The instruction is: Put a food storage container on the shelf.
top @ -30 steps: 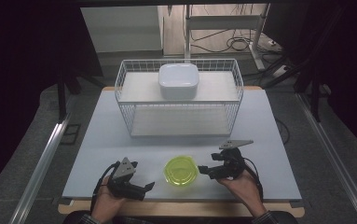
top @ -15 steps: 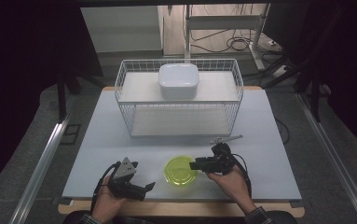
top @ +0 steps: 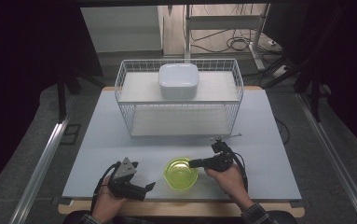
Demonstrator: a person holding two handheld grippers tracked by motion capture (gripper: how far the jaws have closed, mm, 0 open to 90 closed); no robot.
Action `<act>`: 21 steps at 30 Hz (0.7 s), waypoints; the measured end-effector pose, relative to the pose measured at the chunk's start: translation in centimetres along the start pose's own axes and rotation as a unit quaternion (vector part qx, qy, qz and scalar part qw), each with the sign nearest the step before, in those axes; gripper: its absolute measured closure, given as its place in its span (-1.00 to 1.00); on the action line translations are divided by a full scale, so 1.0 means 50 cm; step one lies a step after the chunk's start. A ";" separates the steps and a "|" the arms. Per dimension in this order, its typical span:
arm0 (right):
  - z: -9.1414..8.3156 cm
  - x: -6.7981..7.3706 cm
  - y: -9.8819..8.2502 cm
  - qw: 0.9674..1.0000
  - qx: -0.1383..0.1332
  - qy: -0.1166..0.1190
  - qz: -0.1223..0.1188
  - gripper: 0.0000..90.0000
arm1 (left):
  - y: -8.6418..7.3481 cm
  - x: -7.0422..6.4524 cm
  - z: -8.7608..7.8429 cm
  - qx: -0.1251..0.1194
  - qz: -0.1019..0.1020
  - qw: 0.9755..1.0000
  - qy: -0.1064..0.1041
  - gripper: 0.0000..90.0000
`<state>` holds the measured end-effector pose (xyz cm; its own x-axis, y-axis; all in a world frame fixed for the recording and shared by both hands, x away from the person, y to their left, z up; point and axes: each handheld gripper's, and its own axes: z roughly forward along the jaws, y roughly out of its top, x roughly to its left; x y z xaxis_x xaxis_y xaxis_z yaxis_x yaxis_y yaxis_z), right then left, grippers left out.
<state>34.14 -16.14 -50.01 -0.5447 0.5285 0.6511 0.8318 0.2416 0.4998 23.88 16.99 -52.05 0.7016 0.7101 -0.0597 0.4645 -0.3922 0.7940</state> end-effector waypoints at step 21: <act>-0.048 0.016 0.022 0.998 -0.053 0.034 0.006 0.82 | 0.000 0.001 -0.002 -0.003 -0.001 1.000 0.002 -0.95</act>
<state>34.38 -17.41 -47.56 -0.5441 0.4731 0.6929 0.8240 0.1457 0.5475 23.86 17.07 -51.98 0.6988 0.7129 -0.0590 0.4625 -0.3873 0.7976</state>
